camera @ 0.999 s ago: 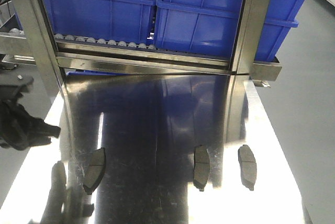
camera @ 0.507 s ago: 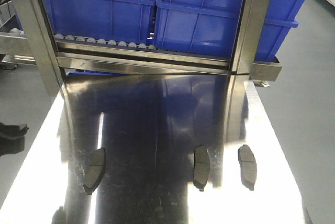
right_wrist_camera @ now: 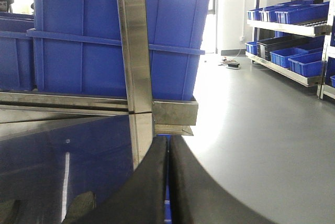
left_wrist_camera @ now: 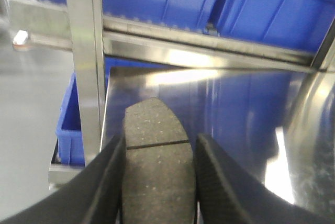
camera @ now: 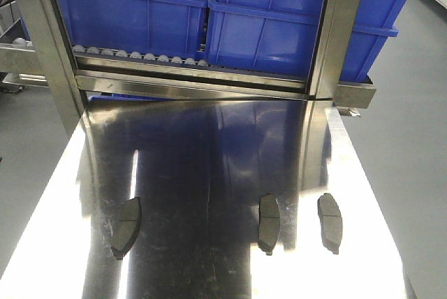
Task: Move and align brake pads A on conveyor
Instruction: 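Lift the grasped brake pad off the table with the left gripper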
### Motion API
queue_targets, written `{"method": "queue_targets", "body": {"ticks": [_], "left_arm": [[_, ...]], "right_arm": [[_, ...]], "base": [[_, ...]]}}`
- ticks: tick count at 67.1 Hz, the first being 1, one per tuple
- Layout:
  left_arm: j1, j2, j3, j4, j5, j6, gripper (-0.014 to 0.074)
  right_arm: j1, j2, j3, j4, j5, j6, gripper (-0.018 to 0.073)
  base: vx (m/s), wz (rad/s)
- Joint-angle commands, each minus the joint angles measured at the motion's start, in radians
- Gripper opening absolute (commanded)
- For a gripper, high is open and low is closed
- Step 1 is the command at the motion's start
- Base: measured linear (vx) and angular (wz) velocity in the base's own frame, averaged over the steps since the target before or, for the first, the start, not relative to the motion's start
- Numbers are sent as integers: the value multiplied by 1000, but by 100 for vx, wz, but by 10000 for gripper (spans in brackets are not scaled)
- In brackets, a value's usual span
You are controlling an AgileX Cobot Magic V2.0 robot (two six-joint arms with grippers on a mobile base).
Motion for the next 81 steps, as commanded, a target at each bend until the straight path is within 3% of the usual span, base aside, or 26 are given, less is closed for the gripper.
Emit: {"method": "queue_targets", "body": {"ticks": [1, 81], "left_arm": [[0, -22, -5, -12, -143, -9, -6], [0, -21, 4, -12, -148, -9, -6]], "right_arm": [[-5, -7, 11, -8, -73, -9, -12], [-4, -7, 11, -20, -89, -27, -12]], "base": [[0, 0], [0, 0]]}}
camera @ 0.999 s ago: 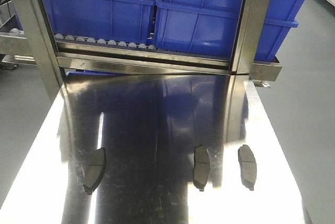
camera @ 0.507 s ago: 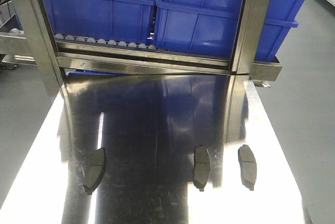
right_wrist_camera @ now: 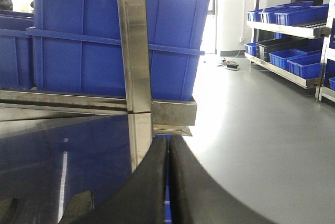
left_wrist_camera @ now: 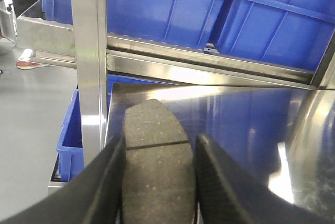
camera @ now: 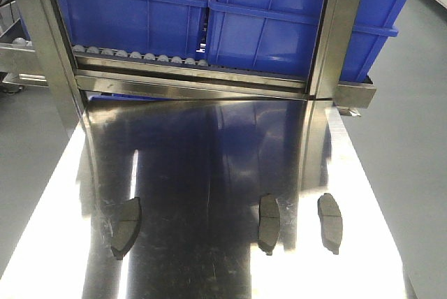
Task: Move and align brake pads A on conveyor
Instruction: 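Lift the grasped brake pad off the table with the left gripper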
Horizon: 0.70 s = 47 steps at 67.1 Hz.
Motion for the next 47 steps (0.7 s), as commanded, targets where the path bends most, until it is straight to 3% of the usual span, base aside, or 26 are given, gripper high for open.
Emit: {"method": "queue_targets", "body": {"ticks": [1, 12, 25, 36, 47], "left_arm": [[0, 3, -30, -11, -93, -9, -6], [0, 3, -30, -11, -93, -9, -6], [0, 3, -30, -11, -93, -9, -6], [0, 3, -30, -11, -93, -9, -6], [0, 3, -30, -11, -93, -9, -6]], "right_arm": [[-4, -7, 11, -15, -88, -16, -12], [-4, -7, 9, -15, -125, -16, -12], [-4, -7, -6, 2, -291, 18, -12], [-4, 101, -144, -3, -232, 14, -12], [-4, 370, -341, 2, -118, 16, -12]], "base": [[0, 0], [0, 0], [0, 0], [0, 0], [0, 0]]}}
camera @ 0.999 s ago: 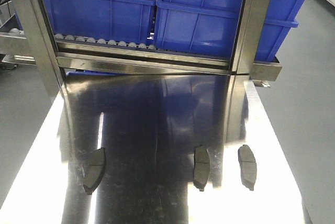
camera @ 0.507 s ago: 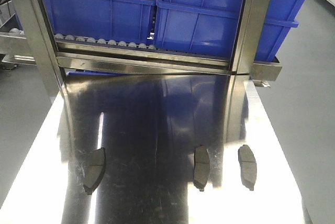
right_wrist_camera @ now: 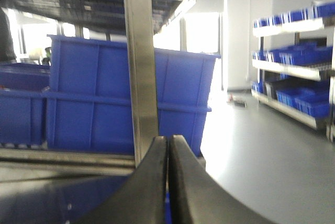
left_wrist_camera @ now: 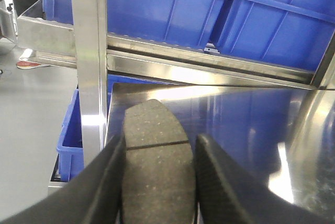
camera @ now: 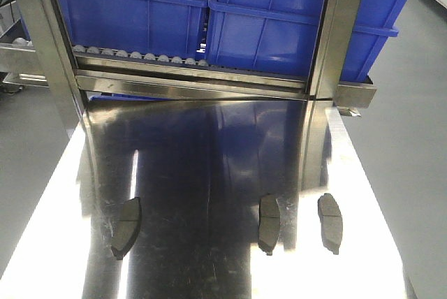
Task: Move and align brake pads A on conveyor
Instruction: 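Lift the grasped brake pad off the table with the left gripper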
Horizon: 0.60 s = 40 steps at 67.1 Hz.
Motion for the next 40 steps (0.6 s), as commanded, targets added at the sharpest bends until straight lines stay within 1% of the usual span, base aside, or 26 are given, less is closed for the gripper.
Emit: {"method": "queue_targets", "body": {"ticks": [1, 7, 12, 19, 22, 26, 30, 40], "left_arm": [[0, 3, -30, -10, -93, -9, -6], [0, 3, -30, -10, -93, -9, -6], [0, 3, -30, -10, -93, -9, -6], [0, 3, -30, -10, -93, -9, -6], [0, 3, -30, -10, -93, -9, -6], [0, 3, -30, -10, -93, -9, -6], [0, 3, -30, -10, -93, -9, -6], [0, 3, -30, -10, -93, -9, -6]], "right_arm": [[-3, 152, -138, 0, 23, 7, -12], [-3, 275, -253, 28, 170, 7, -12], [-3, 362, -348, 44, 333, -2, -12], [-3, 474, -460, 47, 562, -43, -12], [-3, 511, -498, 48, 635, -64, -12], [-3, 560, -528, 51, 714, -61, -12], [-3, 600, -538, 49, 765, -53, -12], [-3, 657, -535, 54, 838, -40, -12]], "base": [[0, 0], [0, 0], [0, 0], [0, 0], [0, 0], [0, 0], [0, 0], [0, 0]]}}
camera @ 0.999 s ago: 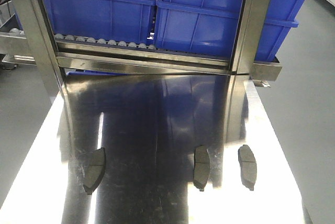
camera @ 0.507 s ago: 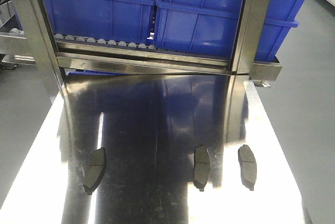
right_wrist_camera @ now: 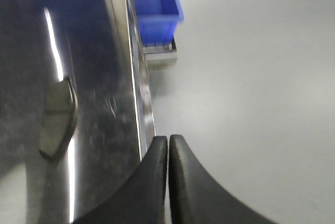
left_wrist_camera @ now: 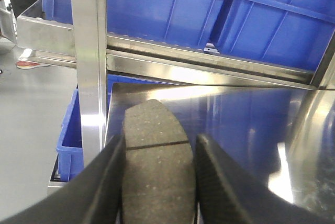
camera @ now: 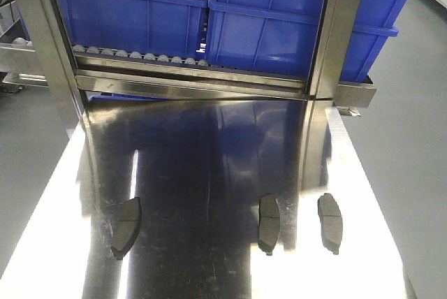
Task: Move and align brake pads A on conveyor
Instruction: 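Lift the grasped brake pad off the table with the left gripper, then lower the right gripper onto the outermost brake pad and close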
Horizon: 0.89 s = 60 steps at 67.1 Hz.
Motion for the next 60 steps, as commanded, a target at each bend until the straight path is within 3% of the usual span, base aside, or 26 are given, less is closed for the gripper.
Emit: {"method": "queue_targets", "body": {"ticks": [1, 22, 39, 51, 60], "left_arm": [[0, 3, -30, -9, -93, -9, -6], [0, 3, -30, -9, -93, -9, -6], [0, 3, -30, -9, -93, -9, -6], [0, 3, -30, -9, -93, -9, -6], [0, 3, -30, -9, -93, -9, -6]], "right_arm": [[-3, 20, -33, 1, 12, 6, -12], [-2, 28, -42, 4, 71, -5, 36], [2, 28, -51, 28, 70, -45, 289], [139, 67, -83, 12, 74, -65, 445], [268, 164, -117, -26, 88, 3, 453]], "base": [[0, 0], [0, 0], [0, 0], [0, 0], [0, 0]]}}
